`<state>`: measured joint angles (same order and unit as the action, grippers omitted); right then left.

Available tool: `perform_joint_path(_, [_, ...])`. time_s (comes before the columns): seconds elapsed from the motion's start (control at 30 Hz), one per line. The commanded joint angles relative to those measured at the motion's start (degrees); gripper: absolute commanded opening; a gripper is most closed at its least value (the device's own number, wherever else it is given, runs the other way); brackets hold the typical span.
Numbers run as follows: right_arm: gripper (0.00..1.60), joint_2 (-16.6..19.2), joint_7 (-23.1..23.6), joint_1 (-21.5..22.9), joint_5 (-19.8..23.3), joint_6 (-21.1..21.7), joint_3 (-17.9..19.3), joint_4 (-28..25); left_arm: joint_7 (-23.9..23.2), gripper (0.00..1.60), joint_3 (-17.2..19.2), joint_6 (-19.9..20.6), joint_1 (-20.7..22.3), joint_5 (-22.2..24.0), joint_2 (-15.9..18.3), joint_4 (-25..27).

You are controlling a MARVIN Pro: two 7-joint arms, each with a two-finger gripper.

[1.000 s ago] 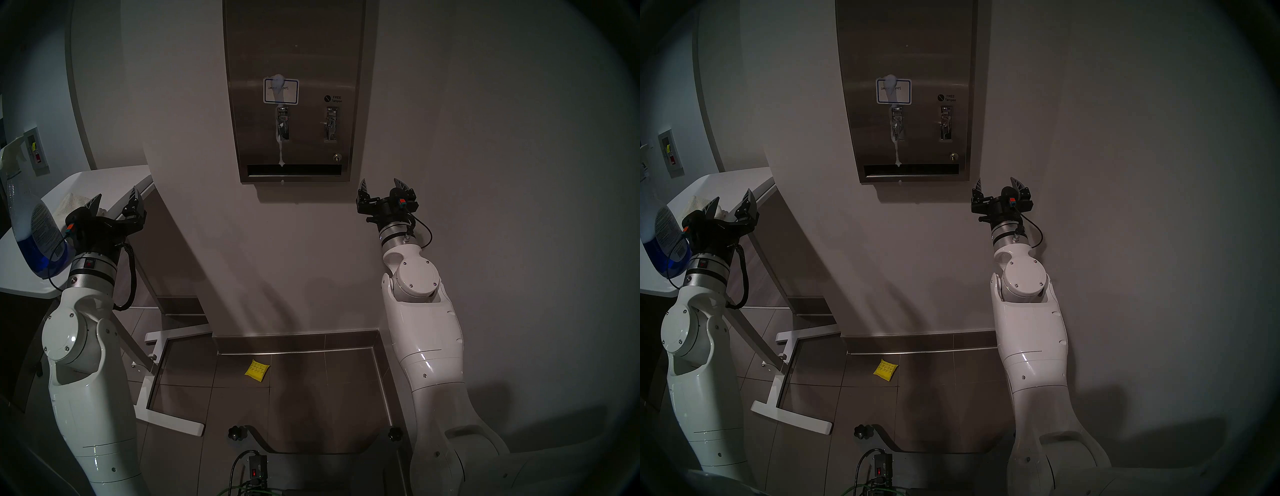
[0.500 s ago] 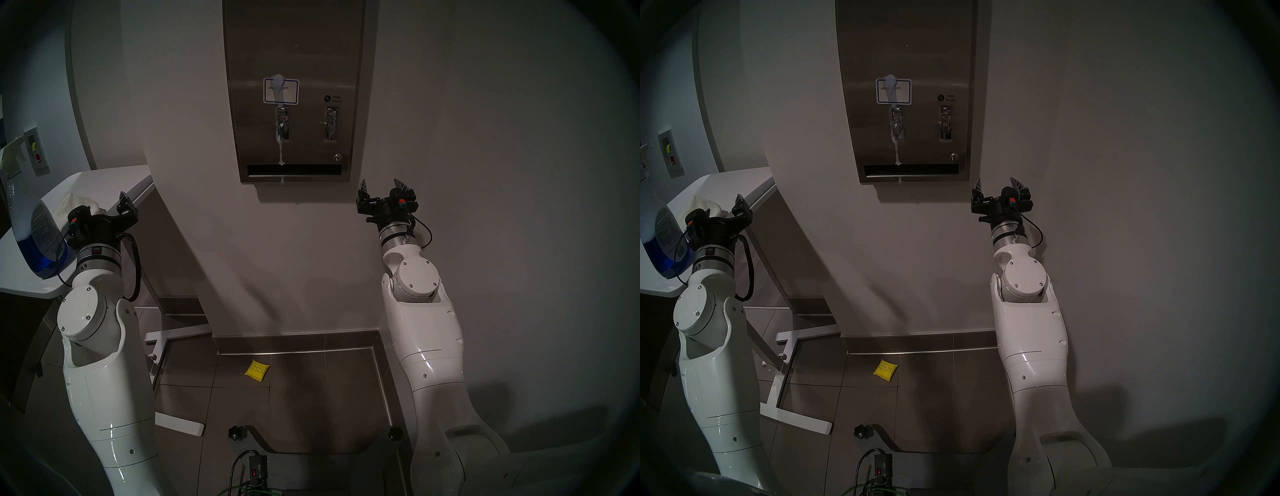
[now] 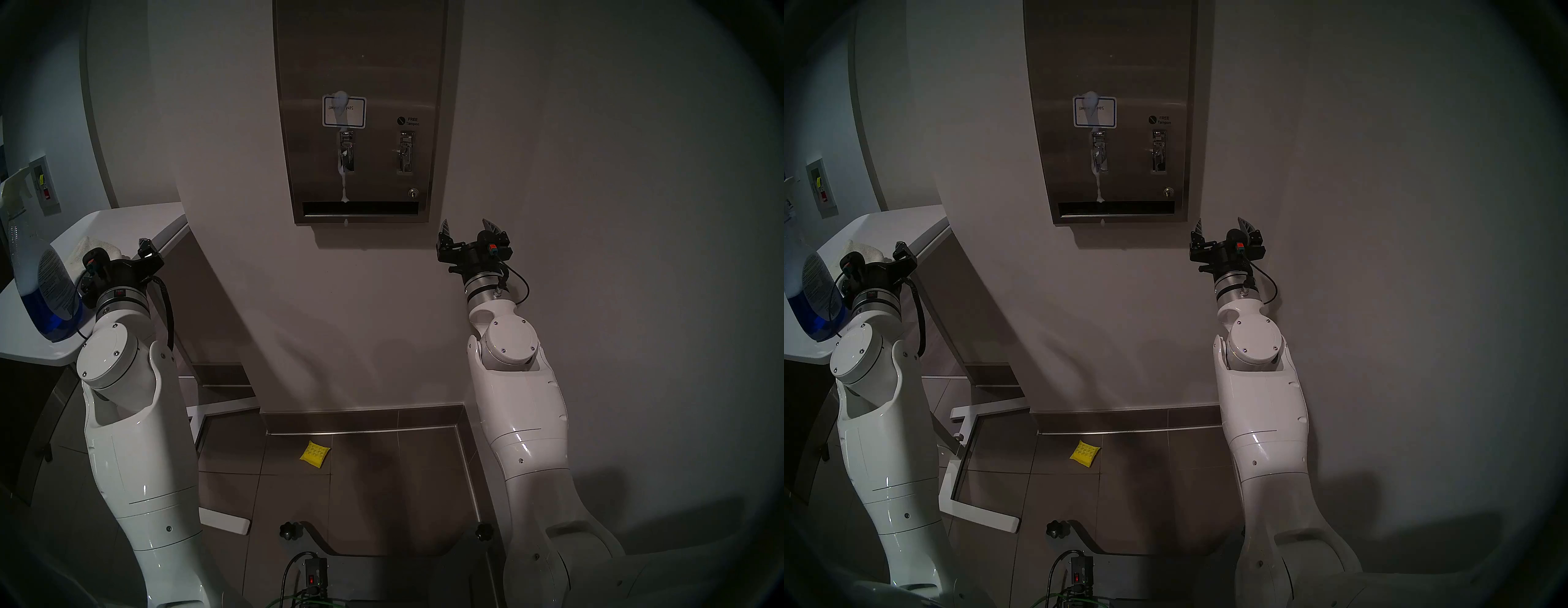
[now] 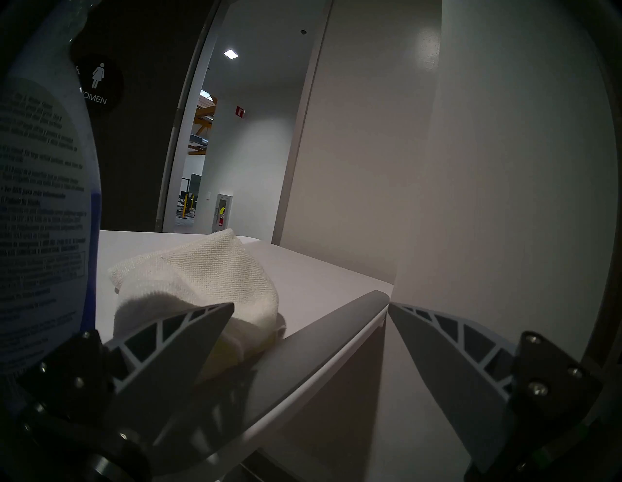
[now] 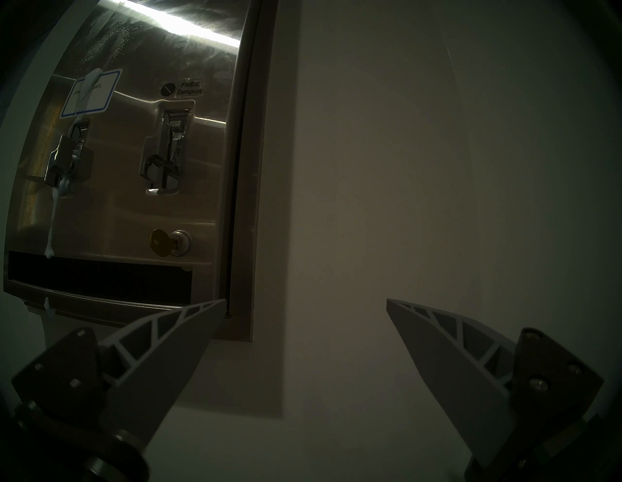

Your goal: Pick up the cloth and wipe the surface

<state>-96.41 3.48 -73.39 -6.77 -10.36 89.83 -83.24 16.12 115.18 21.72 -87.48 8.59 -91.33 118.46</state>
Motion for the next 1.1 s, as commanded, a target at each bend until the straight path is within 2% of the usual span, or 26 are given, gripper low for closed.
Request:
perform_joint_path(0.0, [1.60,-0.07,0.09,1.68,0.11,-0.33,-0.13,-2.04,1.70,1.60,-1.17,0.94,3.04,-0.83,0.19,1.46])
perform_joint_path(0.23, [1.60,0.01,0.02,1.68,0.19,-0.33,-0.20,-2.04,3.86,1.60,-2.57,2.74,2.72,-1.69,-0.43,2.68])
perform_joint_path(0.6, [1.60,0.14,-0.09,1.67,0.31,-0.30,-0.33,-2.06,9.21,1.60,-3.58,1.14,1.19,-5.53,-0.82,3.11])
perform_joint_path(1.07, [1.60,0.30,-0.21,1.66,0.46,-0.25,-0.49,-2.10,10.37,1.60,-3.10,2.09,1.20,-3.81,-1.55,1.17])
